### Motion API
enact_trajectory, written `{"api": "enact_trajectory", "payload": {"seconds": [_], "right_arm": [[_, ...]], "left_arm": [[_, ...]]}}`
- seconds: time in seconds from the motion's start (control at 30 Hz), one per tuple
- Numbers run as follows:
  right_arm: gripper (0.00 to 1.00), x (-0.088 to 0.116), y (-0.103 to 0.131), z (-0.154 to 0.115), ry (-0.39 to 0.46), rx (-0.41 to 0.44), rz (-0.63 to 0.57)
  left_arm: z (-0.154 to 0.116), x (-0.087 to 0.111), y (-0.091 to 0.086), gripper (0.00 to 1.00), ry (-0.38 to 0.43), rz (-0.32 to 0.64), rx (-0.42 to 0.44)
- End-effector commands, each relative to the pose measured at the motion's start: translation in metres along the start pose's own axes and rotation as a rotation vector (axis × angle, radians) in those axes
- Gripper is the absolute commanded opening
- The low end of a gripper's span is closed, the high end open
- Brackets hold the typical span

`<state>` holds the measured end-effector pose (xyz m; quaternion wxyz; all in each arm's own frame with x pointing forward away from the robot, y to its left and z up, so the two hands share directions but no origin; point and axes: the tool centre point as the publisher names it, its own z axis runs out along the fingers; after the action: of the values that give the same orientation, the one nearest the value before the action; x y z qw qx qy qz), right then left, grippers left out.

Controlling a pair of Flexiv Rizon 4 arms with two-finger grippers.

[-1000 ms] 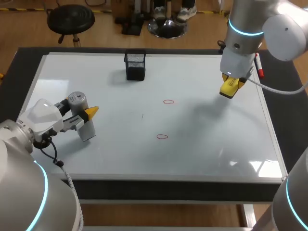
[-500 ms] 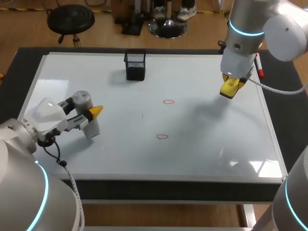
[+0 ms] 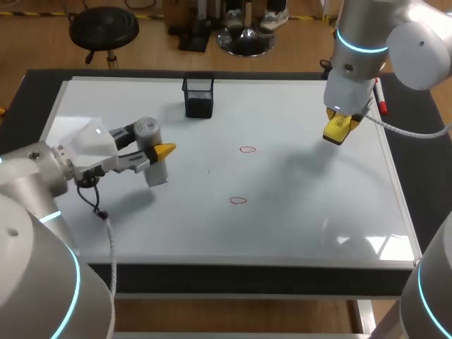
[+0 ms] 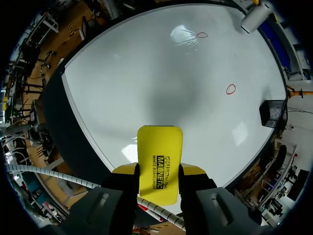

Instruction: Pick up the inspection probe, press it on each red-marked spot on the whiteboard one by one, put down the probe, pick up the eraser, and wipe off all the red marks.

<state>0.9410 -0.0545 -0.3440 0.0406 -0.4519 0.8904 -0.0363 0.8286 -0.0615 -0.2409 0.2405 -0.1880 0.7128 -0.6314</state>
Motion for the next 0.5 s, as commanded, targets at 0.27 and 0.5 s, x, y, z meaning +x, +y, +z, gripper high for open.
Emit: {"api": "enact_trajectory", "payload": {"seconds": [0.27, 0.5], "right_arm": [[0.0, 0.0, -0.001, 0.0, 0.002, 0.002, -0.001], [0.0, 0.0, -0.001, 0.0, 0.002, 0.002, -0.001]], "left_arm": [[0.075, -0.004, -0.009, 0.0, 0.252, 0.017, 0.02], [0.113, -0.002, -0.011, 0.0, 0.331, 0.019, 0.036]]}}
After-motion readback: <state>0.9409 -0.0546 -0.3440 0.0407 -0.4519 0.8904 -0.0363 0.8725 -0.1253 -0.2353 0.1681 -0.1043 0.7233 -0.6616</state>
